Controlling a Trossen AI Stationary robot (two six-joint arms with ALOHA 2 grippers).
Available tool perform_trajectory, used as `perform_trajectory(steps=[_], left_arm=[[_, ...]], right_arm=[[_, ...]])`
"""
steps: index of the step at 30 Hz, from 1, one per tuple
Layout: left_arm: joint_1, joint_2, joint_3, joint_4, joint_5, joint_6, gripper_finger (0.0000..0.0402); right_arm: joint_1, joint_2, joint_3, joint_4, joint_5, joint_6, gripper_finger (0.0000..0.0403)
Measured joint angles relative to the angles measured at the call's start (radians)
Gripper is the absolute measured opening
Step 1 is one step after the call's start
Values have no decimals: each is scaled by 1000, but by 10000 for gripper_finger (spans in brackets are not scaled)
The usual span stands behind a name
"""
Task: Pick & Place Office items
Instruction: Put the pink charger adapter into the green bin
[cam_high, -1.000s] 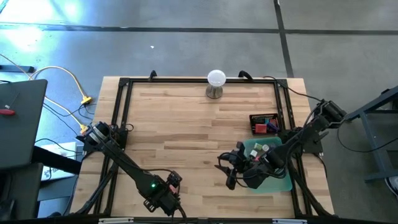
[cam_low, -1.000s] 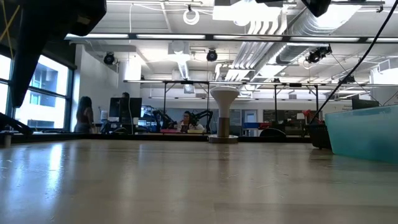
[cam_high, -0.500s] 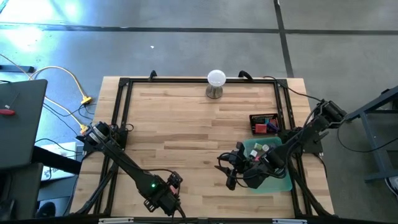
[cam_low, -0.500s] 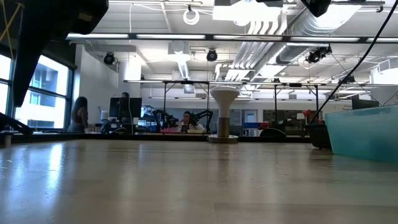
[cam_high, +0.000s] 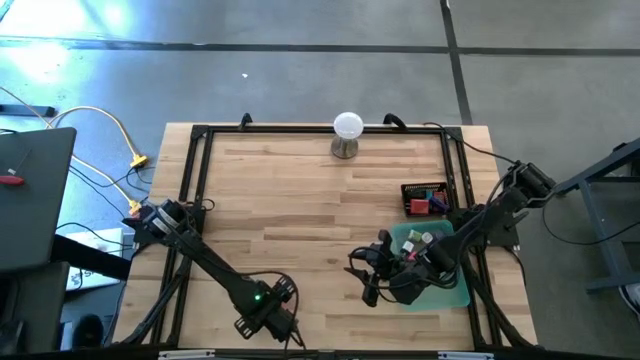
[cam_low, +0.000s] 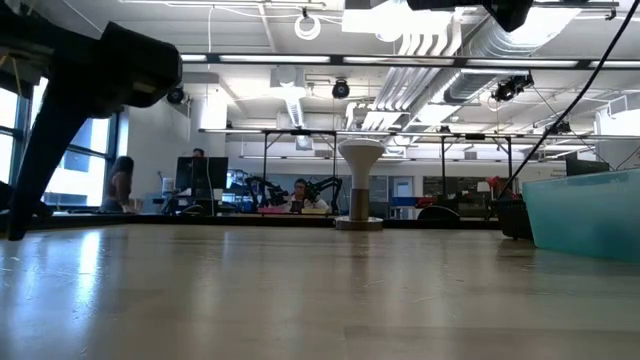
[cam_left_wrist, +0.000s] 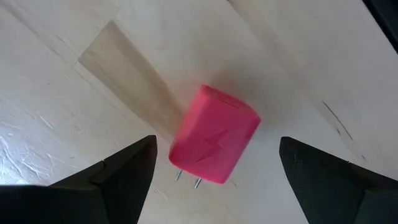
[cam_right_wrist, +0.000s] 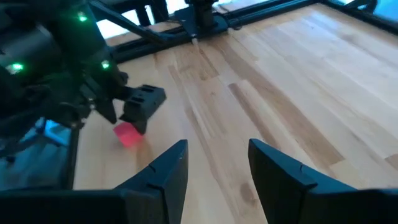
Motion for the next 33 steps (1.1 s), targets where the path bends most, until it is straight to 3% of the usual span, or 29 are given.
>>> perform_trajectory(steps=[5,16,24,33], left_arm=[[-1,1,0,2,1,16,318],[18,2,-59,84,79,12,315],[18,2,-59,80,58,39,311],[24,2,-59,87,68,53,255]], right_arm=[[-12,16,0,5,-49,0,155],[-7,15,0,13,-48,3,155],[-7,15,0,13,-48,3,155],[-7,15,0,13,-48,4,155]])
